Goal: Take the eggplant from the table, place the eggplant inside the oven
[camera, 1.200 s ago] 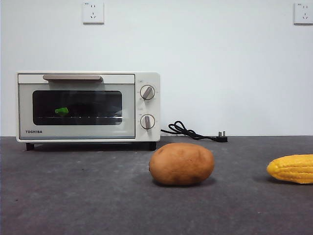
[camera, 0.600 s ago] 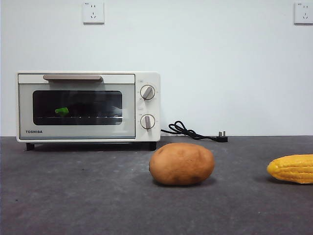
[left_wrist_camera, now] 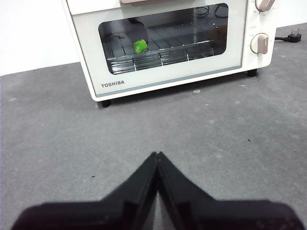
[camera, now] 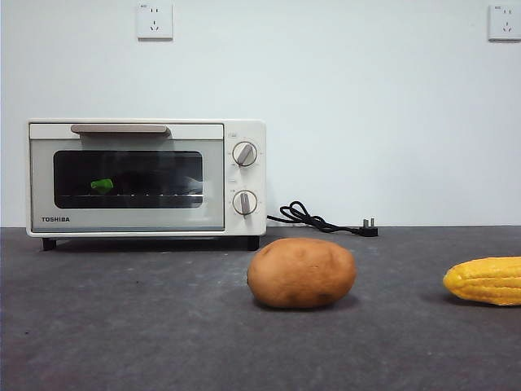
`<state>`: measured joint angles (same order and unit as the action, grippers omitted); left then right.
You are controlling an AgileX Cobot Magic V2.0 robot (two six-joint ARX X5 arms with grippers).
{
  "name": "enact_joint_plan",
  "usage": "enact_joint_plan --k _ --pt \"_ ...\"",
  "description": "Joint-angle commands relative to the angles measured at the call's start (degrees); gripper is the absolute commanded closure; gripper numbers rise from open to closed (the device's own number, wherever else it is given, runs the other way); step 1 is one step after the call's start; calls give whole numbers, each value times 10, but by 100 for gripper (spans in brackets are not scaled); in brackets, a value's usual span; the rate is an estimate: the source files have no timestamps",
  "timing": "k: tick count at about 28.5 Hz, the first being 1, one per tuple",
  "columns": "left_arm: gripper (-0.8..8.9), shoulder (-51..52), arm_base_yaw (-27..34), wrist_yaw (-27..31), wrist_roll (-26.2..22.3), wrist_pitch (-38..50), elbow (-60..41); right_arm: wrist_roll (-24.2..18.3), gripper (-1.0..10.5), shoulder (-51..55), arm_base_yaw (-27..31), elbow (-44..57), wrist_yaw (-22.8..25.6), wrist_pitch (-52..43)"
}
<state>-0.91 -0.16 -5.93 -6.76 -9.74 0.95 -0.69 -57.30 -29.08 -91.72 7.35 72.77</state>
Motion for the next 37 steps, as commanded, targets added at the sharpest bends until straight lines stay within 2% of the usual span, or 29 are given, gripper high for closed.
enact_joint_plan --k 1,3,6,7,11,19,25,31,37 --pt "818 0 -2 0 6 6 -5 3 946 75 68 1 -22 -96" --pt "818 0 -2 0 6 6 -5 1 946 138 156 1 -16 -160" --pt "818 0 -2 0 6 6 -5 -46 946 224 274 3 32 -188" --pt "818 0 -2 0 6 6 -5 -59 946 248 305 10 34 -190" --pt "818 0 -2 0 6 6 -5 -55 946 316 356 68 14 -224" --pt "818 0 -2 0 6 6 -5 -7 946 452 372 356 -110 -444" --pt "818 0 -2 0 6 6 -5 31 946 524 344 588 -155 -552" --pt "818 -1 -2 0 6 6 -5 42 946 568 309 759 -158 -631" --pt "818 -9 -2 -1 6 6 -5 41 946 568 300 832 -164 -642"
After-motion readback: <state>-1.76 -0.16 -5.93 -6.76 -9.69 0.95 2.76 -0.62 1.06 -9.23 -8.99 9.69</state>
